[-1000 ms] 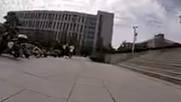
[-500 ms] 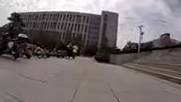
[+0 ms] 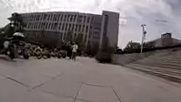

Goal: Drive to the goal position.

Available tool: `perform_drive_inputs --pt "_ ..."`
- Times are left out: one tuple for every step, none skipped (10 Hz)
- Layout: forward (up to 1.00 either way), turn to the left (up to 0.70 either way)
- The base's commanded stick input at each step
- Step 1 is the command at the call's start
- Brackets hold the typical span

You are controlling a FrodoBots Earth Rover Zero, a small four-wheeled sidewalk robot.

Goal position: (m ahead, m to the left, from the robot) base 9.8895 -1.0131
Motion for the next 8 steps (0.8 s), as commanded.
perform_drive_inputs --pt "0.70 0.00" --pt "0.70 0.00" --pt "0.70 0.00" --pt "0.70 0.00" --pt "0.70 0.00" --pt "0.70 0.00" --pt "0.70 0.00" --pt "0.70 0.00"
